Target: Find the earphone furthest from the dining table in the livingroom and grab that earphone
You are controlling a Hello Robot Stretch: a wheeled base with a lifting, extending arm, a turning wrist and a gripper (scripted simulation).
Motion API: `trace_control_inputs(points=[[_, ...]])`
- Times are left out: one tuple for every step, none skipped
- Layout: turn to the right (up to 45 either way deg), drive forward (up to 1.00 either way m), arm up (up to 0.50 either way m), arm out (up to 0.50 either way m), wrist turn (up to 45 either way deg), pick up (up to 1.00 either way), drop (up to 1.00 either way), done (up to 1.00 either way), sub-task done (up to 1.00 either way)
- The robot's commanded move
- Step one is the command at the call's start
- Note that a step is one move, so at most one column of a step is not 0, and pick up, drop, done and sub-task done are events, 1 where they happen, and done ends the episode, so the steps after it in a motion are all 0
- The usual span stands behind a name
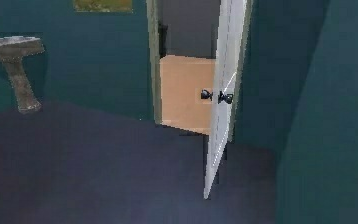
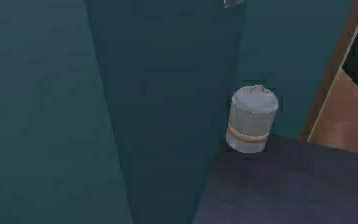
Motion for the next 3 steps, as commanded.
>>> trace_control_inputs(points=[[0.0,0.05,0.00,0.00,0.0,0.00,0.00,0.00,0.00],[-12.0,0.00,0.00,0.00,0.0,0.00,0.00,0.00,0.00],[0.0,1.00,0.00,0.00,0.0,0.00,0.00,0.00,0.00]])
